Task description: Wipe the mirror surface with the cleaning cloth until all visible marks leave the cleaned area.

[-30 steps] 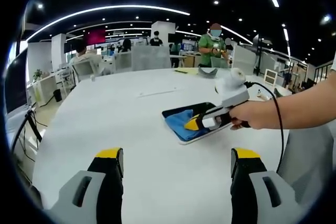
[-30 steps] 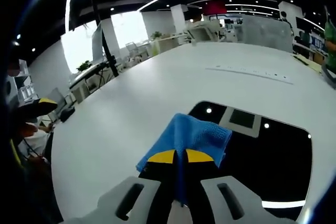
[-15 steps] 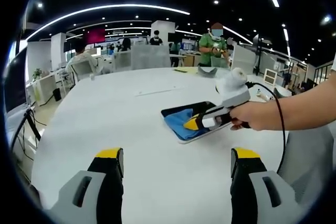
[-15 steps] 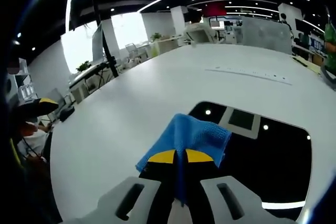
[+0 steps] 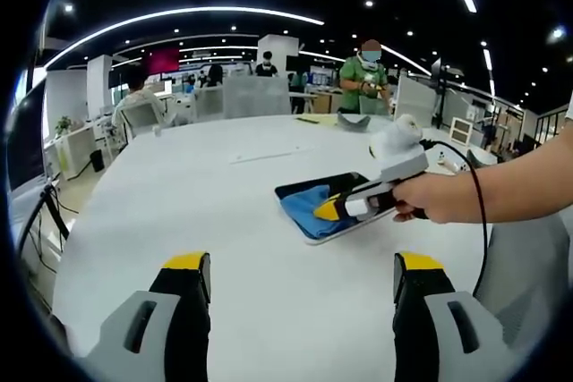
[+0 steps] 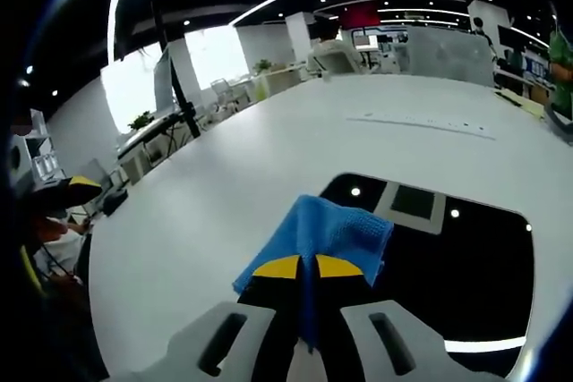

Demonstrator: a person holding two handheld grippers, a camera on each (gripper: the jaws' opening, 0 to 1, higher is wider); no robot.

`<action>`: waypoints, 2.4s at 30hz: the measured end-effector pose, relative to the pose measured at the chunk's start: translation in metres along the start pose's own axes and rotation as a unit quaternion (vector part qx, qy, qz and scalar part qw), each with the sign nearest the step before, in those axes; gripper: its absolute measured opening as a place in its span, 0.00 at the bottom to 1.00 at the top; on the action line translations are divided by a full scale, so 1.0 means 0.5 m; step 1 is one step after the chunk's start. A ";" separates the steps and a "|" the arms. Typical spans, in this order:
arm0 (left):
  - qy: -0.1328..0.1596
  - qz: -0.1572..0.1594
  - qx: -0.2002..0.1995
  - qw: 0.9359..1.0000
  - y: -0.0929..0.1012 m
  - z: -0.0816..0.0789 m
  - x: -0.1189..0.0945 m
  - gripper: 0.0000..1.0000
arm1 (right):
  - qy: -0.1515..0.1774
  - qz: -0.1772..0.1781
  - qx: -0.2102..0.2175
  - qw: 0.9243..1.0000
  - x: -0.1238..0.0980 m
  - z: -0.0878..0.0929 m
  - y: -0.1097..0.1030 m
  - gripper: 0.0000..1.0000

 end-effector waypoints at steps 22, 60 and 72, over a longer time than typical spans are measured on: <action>0.004 0.010 0.004 1.000 0.003 -0.006 0.008 0.84 | 0.030 -0.006 0.005 1.000 -0.037 -0.027 -0.012 0.00; 0.024 0.052 0.017 0.998 0.048 -0.027 0.020 0.84 | 0.045 0.030 0.028 0.998 -0.198 0.032 -0.018 0.00; 0.030 0.075 0.022 0.996 0.067 -0.032 0.025 0.84 | 0.027 0.062 0.034 0.997 -0.256 0.071 -0.016 0.00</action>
Point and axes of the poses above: the point that each gripper's makers call its tool centre point, and the gripper's own axes: x roughly forward along the fingers, y roughly to its right, z roughly out of its underside, the point moved 6 cm from there along -x, roughly backward along the fingers, and after that the axes turned 14 degrees about -z, right-handed, at the moved point
